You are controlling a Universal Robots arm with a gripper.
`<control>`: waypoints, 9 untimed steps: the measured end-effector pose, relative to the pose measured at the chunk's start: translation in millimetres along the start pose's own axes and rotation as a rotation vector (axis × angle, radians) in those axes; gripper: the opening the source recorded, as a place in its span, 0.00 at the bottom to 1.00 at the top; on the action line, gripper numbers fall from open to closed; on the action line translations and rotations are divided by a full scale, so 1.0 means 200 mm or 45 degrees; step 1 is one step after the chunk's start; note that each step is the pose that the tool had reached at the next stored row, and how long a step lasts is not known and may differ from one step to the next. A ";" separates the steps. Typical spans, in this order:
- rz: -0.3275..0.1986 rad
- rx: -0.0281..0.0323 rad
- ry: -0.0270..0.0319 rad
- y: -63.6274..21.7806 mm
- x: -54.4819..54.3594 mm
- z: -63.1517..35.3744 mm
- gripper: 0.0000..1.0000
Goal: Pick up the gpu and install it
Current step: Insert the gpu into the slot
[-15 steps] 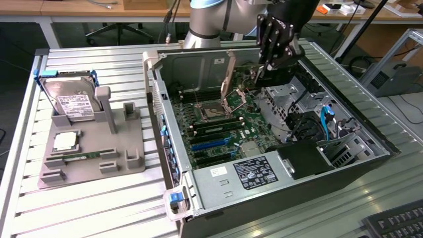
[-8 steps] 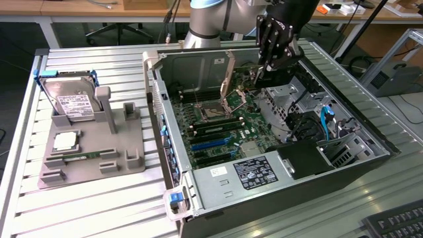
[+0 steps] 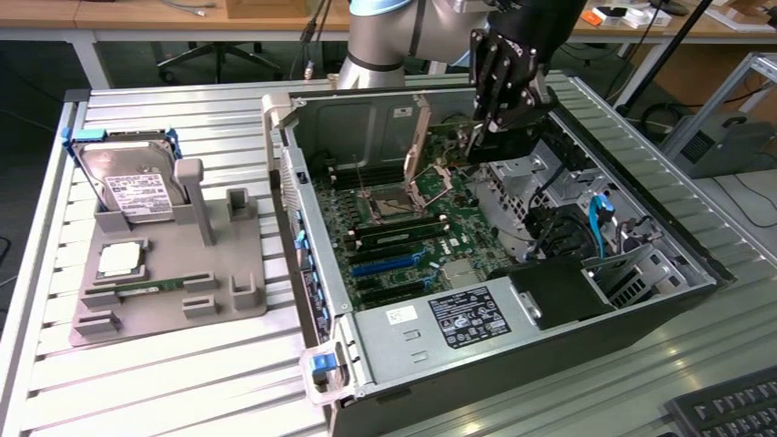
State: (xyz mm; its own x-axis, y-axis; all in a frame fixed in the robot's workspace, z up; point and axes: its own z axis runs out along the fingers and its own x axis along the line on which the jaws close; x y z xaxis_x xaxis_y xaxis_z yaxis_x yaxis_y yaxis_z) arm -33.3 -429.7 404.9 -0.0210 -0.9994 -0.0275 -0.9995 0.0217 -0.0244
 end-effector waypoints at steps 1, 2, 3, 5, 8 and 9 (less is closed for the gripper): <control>0.000 0.0000 0.0001 0.001 0.00 0.000 0.27; 0.000 0.0000 0.0001 0.001 0.00 0.001 0.27; 0.000 0.0000 0.0000 0.003 0.00 0.002 0.27; 0.000 0.0001 -0.0001 0.007 0.00 0.004 0.27; 0.000 0.0000 0.0000 0.014 0.01 0.005 0.27; 0.000 0.0001 -0.0001 0.015 0.01 0.006 0.27</control>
State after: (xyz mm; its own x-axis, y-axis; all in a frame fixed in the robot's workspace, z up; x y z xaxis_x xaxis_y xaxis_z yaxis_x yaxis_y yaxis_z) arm -36.4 -431.0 403.7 -0.0211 -0.9994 -0.0276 -0.9995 0.0218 -0.0245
